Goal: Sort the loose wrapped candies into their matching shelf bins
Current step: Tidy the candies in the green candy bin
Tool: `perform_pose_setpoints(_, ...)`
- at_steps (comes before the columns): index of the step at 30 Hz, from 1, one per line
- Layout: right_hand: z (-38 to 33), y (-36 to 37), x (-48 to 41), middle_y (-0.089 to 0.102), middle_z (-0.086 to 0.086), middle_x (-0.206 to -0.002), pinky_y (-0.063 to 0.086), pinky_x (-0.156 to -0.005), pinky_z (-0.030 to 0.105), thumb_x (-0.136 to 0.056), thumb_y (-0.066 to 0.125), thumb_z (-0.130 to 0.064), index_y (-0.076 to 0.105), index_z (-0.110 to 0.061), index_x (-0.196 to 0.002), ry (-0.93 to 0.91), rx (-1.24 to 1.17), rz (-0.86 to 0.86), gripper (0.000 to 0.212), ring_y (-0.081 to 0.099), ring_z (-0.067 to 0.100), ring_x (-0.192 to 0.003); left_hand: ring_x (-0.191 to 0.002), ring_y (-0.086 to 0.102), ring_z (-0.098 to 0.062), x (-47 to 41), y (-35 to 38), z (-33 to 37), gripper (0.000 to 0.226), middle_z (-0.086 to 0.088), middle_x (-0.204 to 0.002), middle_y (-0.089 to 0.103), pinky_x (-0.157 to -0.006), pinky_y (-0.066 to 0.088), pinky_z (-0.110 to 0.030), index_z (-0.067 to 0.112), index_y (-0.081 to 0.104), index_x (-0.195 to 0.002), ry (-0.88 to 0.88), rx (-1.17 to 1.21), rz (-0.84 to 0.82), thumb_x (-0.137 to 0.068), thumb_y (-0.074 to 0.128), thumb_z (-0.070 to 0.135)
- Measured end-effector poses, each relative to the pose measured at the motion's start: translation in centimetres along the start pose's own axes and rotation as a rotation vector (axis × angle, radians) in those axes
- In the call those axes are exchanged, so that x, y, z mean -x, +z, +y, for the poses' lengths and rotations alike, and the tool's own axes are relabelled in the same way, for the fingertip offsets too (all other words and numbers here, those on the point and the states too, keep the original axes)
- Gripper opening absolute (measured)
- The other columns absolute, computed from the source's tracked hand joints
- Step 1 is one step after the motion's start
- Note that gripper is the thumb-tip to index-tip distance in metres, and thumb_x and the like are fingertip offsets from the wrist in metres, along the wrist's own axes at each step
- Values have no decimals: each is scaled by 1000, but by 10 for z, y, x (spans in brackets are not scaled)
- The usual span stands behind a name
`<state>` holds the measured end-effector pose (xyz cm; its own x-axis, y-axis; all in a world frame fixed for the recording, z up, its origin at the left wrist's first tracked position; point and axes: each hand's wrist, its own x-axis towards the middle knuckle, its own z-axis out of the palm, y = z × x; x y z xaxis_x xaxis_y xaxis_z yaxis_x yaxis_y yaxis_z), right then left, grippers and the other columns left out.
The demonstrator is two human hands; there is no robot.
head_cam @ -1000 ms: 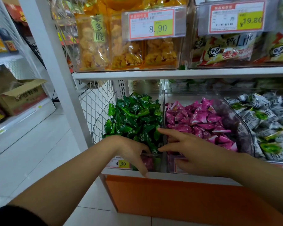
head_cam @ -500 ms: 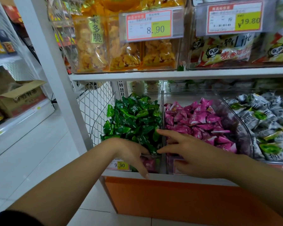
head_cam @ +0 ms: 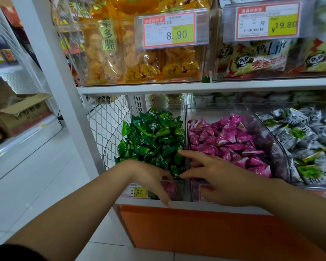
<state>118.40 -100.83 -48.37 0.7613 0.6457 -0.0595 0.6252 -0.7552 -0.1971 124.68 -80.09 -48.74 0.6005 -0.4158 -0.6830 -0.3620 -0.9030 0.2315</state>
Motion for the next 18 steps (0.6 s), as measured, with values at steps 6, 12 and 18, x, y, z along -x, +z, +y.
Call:
perform_pose_setpoints(6,-1,0,1,-19,-30,-149,35,-107,35,-91,49,-22,38,-41,-140,-1,-2,-2,53,24,17,-139,-134,33,-16,0,0,0,90,5,-150,32,-110,31,-29,26,24,-148,16,-1,4,-76,68,58)
perform_pose_setpoints(12,2,0,-1,-19,-30,-149,35,-107,37,-91,50,-23,37,-42,-140,-26,5,8,54,24,18,-139,-105,54,-9,10,1,-7,58,10,-117,54,-91,47,-24,30,46,-129,111,186,133,-79,72,45)
perform_pose_setpoints(18,2,-1,0,-18,-30,-150,35,-106,36,-91,49,-24,38,-42,-139,-26,10,22,52,26,17,-138,-79,57,-6,26,-9,-12,20,12,-87,61,-72,46,-23,36,56,-104,202,193,337,-87,65,38)
